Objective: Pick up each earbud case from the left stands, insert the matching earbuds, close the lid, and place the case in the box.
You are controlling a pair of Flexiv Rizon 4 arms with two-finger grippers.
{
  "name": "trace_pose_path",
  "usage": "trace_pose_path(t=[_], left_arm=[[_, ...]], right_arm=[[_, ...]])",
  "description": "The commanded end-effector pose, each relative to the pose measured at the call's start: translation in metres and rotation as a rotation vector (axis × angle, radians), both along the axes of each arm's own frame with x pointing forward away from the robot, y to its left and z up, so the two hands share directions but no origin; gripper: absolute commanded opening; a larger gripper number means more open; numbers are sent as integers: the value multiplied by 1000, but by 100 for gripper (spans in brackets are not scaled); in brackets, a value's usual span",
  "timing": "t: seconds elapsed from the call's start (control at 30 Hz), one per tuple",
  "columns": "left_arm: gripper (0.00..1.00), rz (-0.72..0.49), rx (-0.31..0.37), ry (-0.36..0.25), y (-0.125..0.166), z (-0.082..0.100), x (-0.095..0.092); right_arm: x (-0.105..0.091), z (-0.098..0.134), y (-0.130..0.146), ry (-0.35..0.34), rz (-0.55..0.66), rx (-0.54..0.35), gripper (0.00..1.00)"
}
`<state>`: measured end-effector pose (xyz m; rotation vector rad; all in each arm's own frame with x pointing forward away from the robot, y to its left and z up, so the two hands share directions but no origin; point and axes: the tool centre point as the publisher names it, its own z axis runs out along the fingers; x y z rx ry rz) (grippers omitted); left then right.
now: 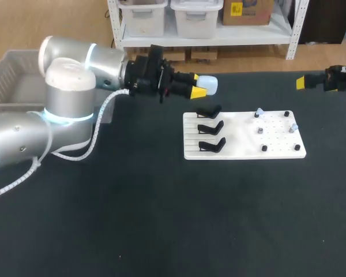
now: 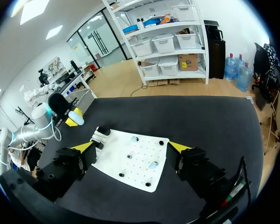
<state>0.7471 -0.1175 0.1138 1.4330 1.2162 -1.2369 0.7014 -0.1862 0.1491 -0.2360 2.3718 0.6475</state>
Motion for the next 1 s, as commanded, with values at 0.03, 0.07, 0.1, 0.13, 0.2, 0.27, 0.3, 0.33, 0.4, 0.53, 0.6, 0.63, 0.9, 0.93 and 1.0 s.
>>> trace_pose_path(t=[0.03,0.07,0.1,0.13,0.2,0.27,0.3,0.33,0.4,0.53,0.6,0.63,0.9,0.93,1.0], left_arm=[[0,137,-24,-20,4,7,-23],[0,139,-32,-19,4,9,-25],[0,136,-42,-15,3,10,-26],[0,136,-40,-9,3,10,-28],[0,136,-32,-3,2,9,-30],[0,147,-26,11,3,8,-32],[0,150,-25,12,4,8,-33],[0,156,-25,15,5,7,-33],[0,164,-30,19,7,7,-34],[0,168,-42,19,9,6,-34],[0,156,-53,18,10,5,-34],[0,142,-56,13,10,5,-34],[0,83,-46,20,9,5,-33],[0,76,-40,20,9,5,-33],[0,62,-33,20,8,5,-33]], right_arm=[[0,0,0,0,-1,-1,100],[0,0,0,0,-1,-1,100],[0,0,0,0,-1,-1,100],[0,0,0,0,-1,-1,100],[0,0,0,0,-1,-1,100],[0,0,0,0,-1,-1,100],[0,0,0,0,-1,-1,100],[0,0,0,0,-1,-1,100],[0,0,0,0,-1,-1,100],[0,0,0,0,-1,-1,100],[0,0,0,0,-1,-1,100],[0,0,0,0,-1,-1,100],[0,0,0,0,-1,-1,100],[0,0,0,0,-1,-1,100],[0,0,0,0,-1,-1,100]])
